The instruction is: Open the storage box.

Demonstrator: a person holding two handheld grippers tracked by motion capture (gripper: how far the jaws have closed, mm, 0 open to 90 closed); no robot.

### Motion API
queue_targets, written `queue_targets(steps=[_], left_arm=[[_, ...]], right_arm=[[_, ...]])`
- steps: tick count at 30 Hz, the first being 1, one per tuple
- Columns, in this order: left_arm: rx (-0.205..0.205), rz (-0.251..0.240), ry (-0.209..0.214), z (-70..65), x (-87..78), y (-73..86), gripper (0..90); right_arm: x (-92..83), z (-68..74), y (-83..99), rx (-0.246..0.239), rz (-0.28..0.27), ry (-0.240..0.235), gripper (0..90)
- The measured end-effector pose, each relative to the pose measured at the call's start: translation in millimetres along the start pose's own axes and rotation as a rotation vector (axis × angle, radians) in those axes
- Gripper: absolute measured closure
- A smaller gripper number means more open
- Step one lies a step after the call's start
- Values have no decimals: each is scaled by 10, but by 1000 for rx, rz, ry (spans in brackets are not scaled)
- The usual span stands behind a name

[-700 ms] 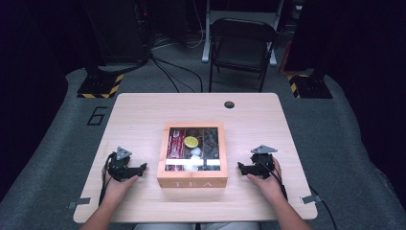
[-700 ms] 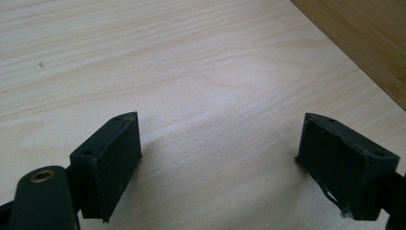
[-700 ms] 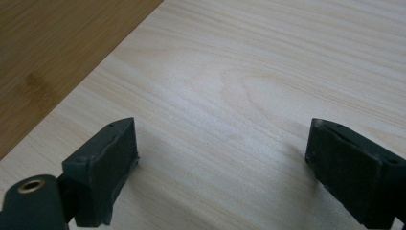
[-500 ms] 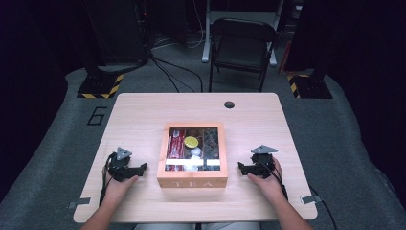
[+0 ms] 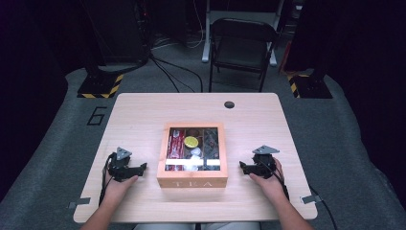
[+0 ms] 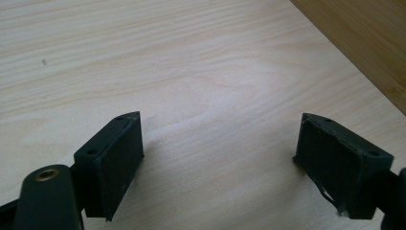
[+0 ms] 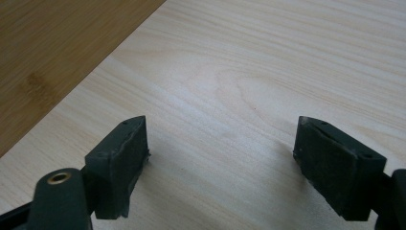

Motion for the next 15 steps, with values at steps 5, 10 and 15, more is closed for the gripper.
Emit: queue_targets(steps=[5,10,15], left_arm=[[1,1,0,-14,-9,2,191],[2,13,20,-17,-53,11,285],[-7,6,43,-31,-113,3,332]], right_arm=[[-18,-21,0,-1,-8,-2,262],[-61,-42,20,14,13,8,328],[-162,-39,-28,8,-13,16,352]])
Point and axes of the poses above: each handheld gripper's, and its own axes: x roughly forward along the jaws, y roughly out of its underside, z roughly to its left, the point moved 8 cm from there along x, roughly forward along the jaws, and after that the axes turned 9 degrees about z, right-handed, at the moved point
